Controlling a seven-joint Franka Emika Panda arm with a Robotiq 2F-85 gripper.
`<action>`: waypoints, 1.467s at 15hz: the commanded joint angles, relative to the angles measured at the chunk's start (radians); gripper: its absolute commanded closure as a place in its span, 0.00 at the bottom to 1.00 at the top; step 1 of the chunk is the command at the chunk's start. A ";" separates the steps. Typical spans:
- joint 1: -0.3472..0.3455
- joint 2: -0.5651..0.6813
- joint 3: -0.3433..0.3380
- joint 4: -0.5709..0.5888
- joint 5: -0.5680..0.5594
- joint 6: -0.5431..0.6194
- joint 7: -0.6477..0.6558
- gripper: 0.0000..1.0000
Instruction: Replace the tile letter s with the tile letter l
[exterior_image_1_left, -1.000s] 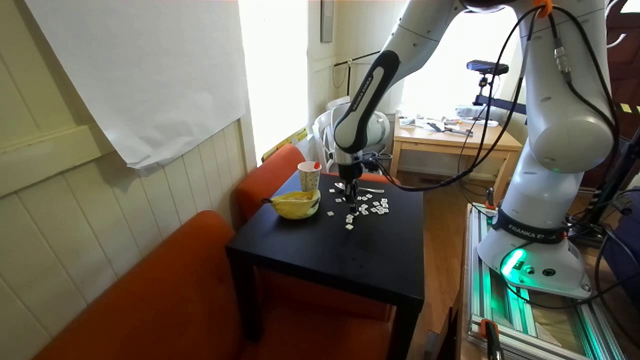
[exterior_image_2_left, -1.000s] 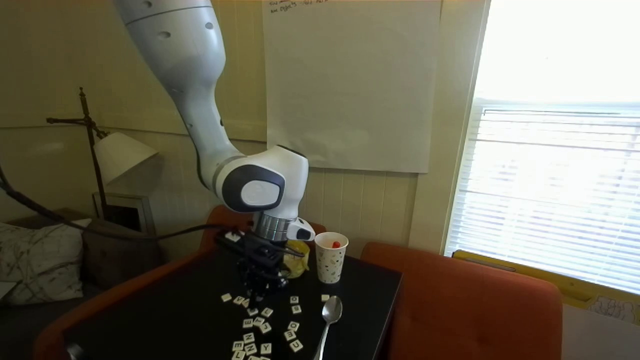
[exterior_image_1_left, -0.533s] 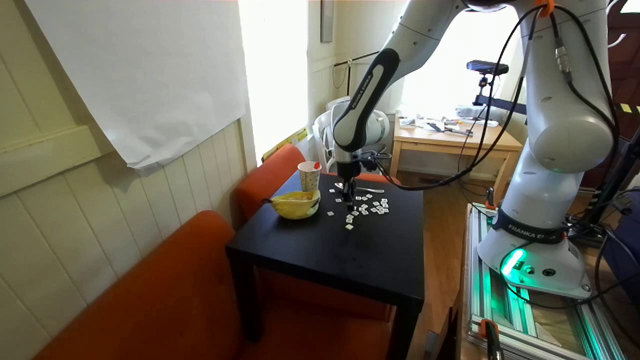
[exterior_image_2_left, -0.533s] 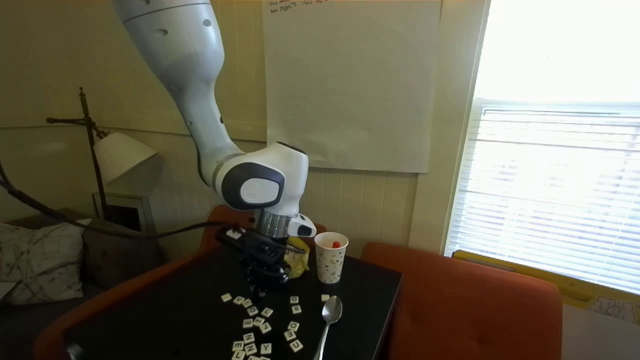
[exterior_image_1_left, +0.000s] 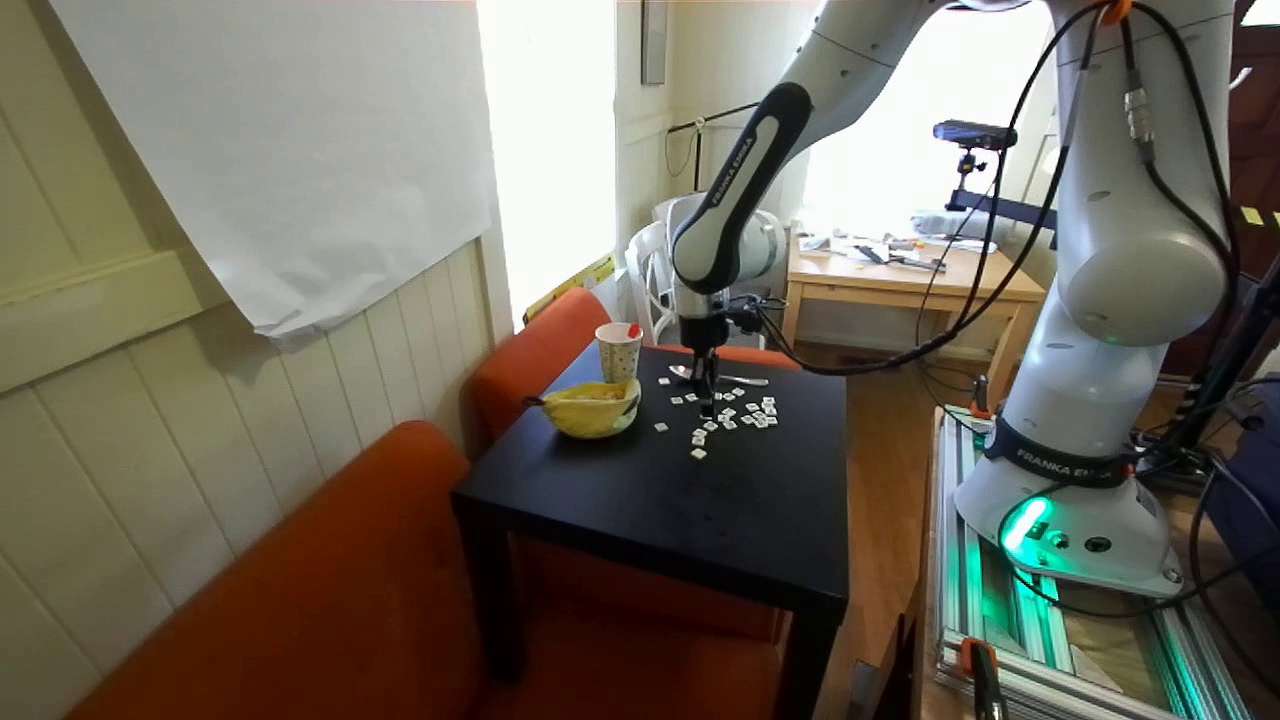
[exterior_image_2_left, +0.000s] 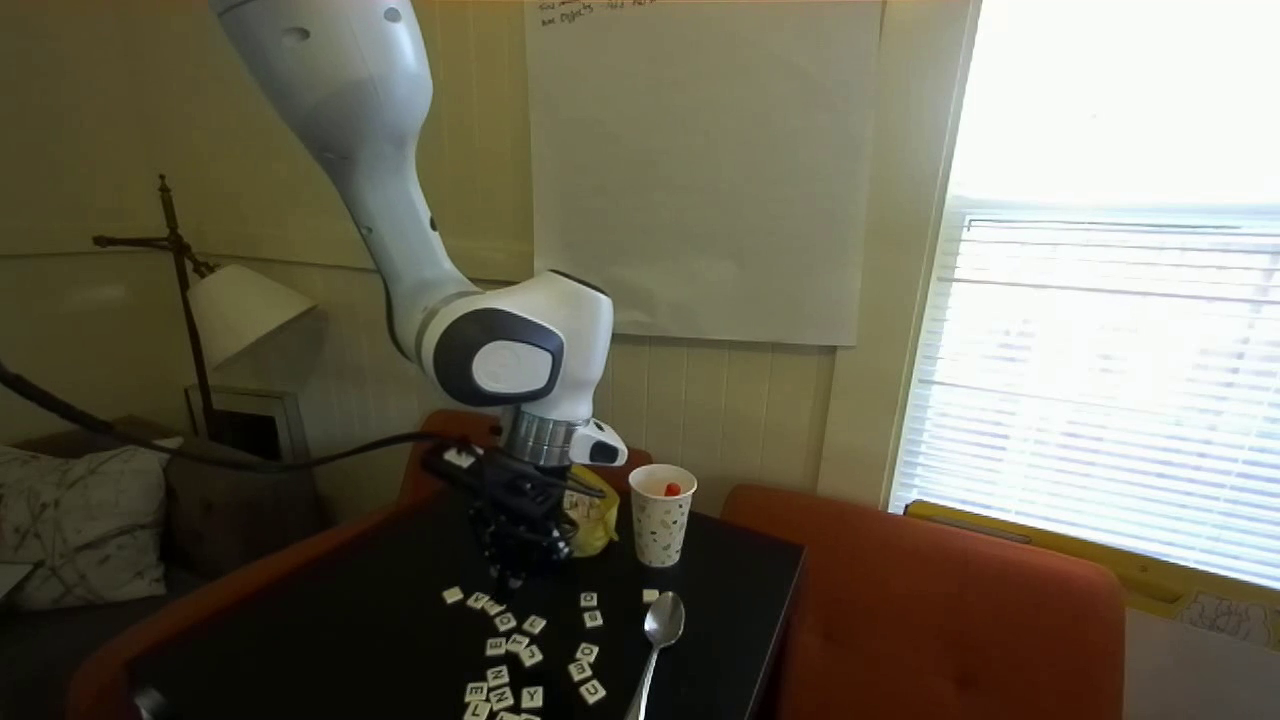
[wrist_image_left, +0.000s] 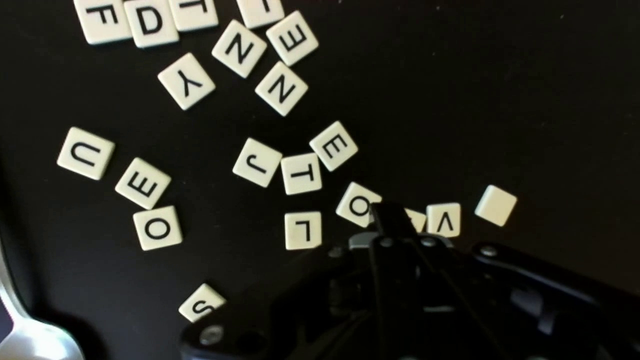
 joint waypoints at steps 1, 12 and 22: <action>-0.001 -0.033 -0.006 -0.031 -0.017 -0.033 -0.029 1.00; 0.013 0.017 -0.030 -0.008 -0.020 -0.023 0.032 1.00; 0.008 0.052 -0.022 0.009 -0.003 -0.011 0.049 1.00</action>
